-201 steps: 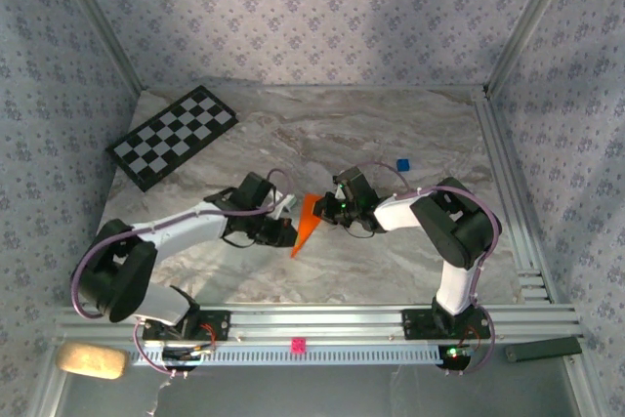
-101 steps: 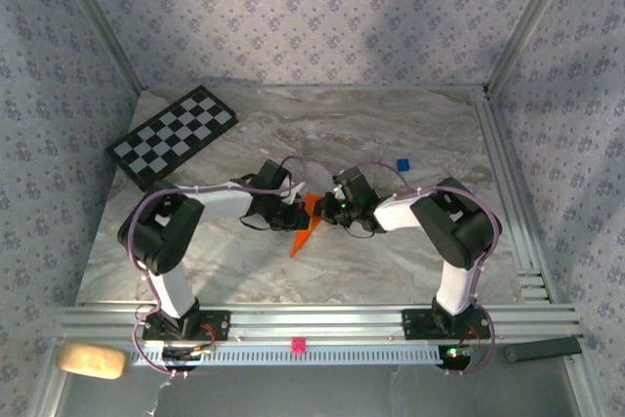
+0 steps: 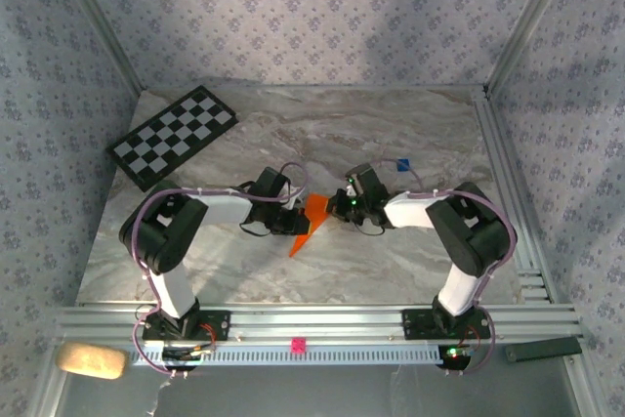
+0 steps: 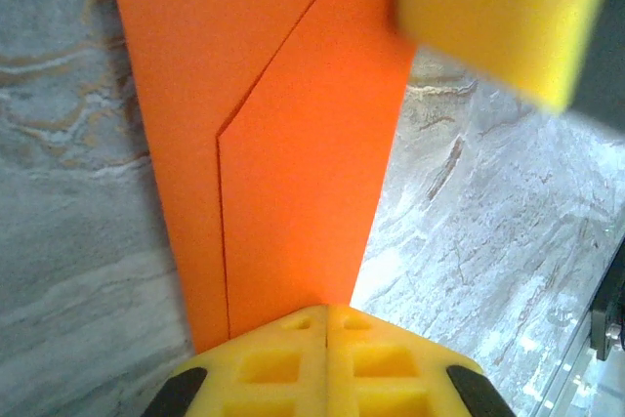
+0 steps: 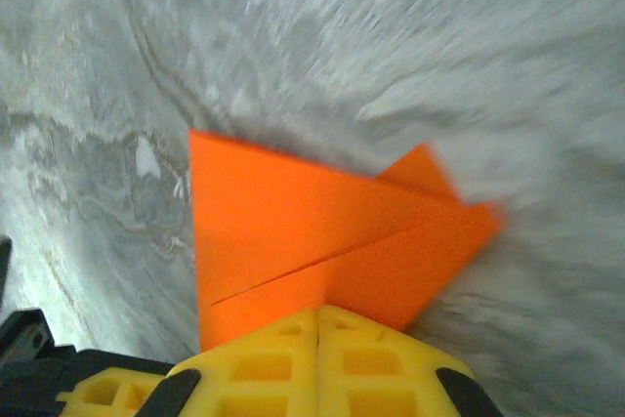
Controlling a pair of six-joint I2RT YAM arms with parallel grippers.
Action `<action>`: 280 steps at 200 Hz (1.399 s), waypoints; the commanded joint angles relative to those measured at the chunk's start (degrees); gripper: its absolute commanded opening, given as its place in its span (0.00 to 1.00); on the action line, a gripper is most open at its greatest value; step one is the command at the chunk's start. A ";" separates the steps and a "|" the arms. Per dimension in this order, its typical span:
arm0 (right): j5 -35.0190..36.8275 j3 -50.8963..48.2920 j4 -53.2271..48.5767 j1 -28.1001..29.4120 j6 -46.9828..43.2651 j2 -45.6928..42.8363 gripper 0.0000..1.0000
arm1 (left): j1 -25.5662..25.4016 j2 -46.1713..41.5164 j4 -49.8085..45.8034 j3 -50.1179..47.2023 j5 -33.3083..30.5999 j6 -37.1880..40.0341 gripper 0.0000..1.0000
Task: Fold a paper plane with a square sheet of paper (pick it up from the middle)
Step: Fold the wing for the fifth time at the center of the table.
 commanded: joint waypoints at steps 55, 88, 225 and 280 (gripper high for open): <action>-6.78 3.30 0.12 3.48 -5.57 2.18 0.05 | -0.92 3.86 -9.52 1.20 -5.97 3.65 0.00; -4.45 2.67 1.13 1.64 -4.23 6.62 0.05 | -0.95 3.69 -9.62 0.97 -5.87 3.93 0.00; -2.61 4.67 -4.21 -5.59 -5.96 -0.68 0.07 | -0.93 4.65 -7.65 1.33 -6.33 3.75 0.00; -2.31 3.74 -2.75 -0.93 -4.38 0.76 0.08 | -0.95 5.58 -8.65 3.75 -6.40 5.06 0.00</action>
